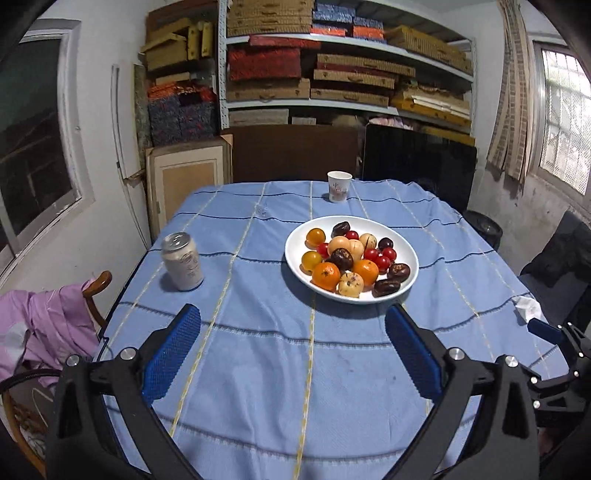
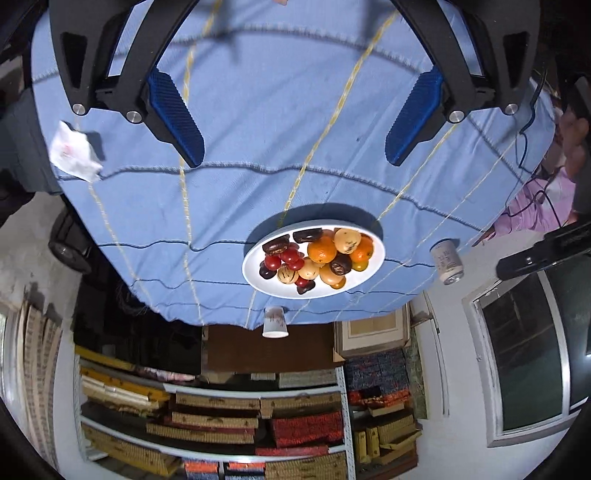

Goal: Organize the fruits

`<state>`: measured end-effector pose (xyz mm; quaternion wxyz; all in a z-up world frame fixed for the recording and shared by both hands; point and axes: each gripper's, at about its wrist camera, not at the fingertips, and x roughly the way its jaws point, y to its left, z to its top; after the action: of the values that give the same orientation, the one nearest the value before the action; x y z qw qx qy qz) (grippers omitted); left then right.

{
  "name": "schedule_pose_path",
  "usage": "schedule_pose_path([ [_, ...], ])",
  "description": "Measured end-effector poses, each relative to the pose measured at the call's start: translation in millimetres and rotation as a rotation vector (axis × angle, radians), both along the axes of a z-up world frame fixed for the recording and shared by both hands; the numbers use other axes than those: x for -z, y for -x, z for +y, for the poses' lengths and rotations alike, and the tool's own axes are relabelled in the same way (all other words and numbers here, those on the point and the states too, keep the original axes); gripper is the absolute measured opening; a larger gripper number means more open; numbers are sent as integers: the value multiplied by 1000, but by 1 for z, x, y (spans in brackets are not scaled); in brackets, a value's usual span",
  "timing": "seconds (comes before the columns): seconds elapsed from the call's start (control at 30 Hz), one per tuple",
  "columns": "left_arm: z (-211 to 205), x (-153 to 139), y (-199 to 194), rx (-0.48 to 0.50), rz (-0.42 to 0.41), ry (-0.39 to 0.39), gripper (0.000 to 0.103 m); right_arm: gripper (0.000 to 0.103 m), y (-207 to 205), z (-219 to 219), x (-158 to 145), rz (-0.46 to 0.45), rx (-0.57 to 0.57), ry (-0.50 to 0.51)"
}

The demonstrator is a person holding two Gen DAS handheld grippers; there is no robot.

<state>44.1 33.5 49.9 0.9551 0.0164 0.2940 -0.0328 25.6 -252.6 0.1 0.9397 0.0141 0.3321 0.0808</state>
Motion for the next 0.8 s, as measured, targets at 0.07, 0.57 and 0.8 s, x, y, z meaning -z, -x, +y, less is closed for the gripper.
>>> schedule_pose_path([
  [0.07,1,6,18,3,6,-3,98,99,19,-1,-1,-11,-3,0],
  [0.57,-4,40,101,0,22,-67,98,99,83,-13,-9,-44,78,30],
  [0.8,-6,38,100,7,9,-49,98,99,82,-14,-8,-37,87,31],
])
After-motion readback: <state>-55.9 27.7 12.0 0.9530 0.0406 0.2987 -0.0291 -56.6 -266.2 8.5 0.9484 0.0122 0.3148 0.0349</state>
